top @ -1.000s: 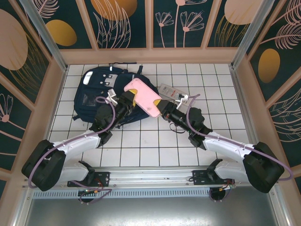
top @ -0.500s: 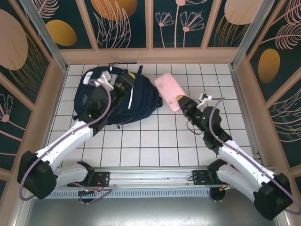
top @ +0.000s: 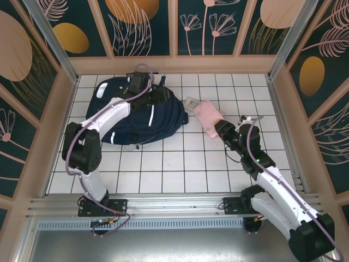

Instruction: Pack the student bag

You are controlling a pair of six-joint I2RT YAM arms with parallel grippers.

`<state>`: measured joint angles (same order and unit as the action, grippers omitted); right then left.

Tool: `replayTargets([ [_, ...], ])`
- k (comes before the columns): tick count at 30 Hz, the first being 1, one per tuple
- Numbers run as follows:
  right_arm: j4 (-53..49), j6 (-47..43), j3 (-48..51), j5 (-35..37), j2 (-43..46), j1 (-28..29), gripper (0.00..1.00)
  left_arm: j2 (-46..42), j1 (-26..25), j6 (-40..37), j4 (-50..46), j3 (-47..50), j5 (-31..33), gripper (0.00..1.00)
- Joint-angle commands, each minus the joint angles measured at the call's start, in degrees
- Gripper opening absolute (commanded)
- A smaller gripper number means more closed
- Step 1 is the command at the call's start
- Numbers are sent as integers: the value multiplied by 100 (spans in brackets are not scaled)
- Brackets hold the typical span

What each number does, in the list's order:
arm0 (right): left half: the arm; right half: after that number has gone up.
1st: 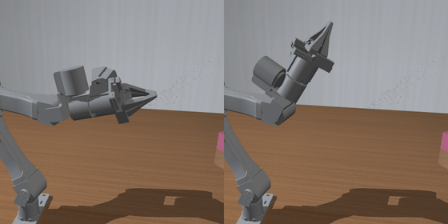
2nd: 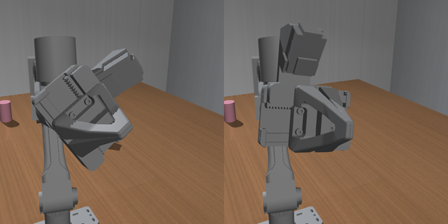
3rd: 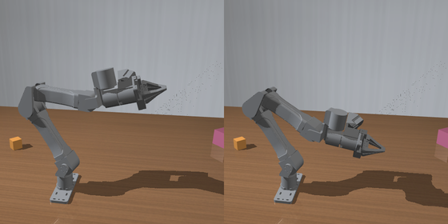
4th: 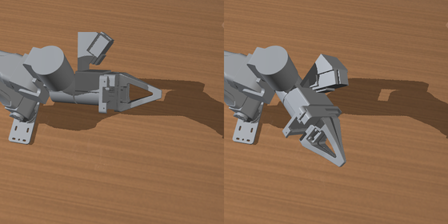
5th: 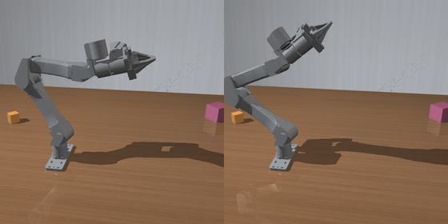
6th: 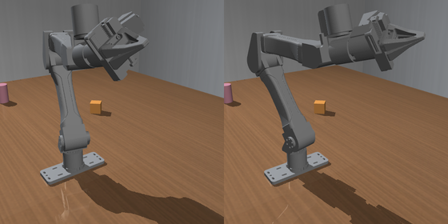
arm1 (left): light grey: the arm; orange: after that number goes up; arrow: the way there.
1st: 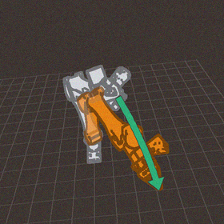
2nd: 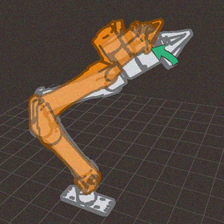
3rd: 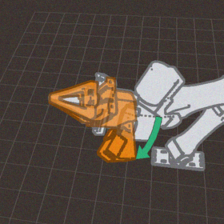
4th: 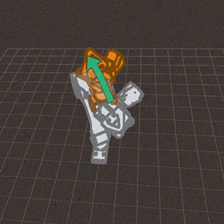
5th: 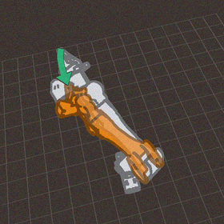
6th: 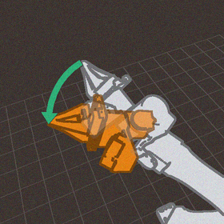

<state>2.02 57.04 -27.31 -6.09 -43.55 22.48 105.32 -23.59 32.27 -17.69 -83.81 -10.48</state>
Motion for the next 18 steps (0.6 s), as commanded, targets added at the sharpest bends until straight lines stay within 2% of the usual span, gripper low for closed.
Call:
replayTargets([
  [1,79,-218,-1,-120,180,-40,30,-72,72,-349,-348,-103,11,75],
  [13,365,-157,347,-277,180,-55,30,31,75,-257,-281,172,7,70],
  [18,421,-116,408,-297,188,-58,30,-52,74,-272,-387,220,122,72],
])
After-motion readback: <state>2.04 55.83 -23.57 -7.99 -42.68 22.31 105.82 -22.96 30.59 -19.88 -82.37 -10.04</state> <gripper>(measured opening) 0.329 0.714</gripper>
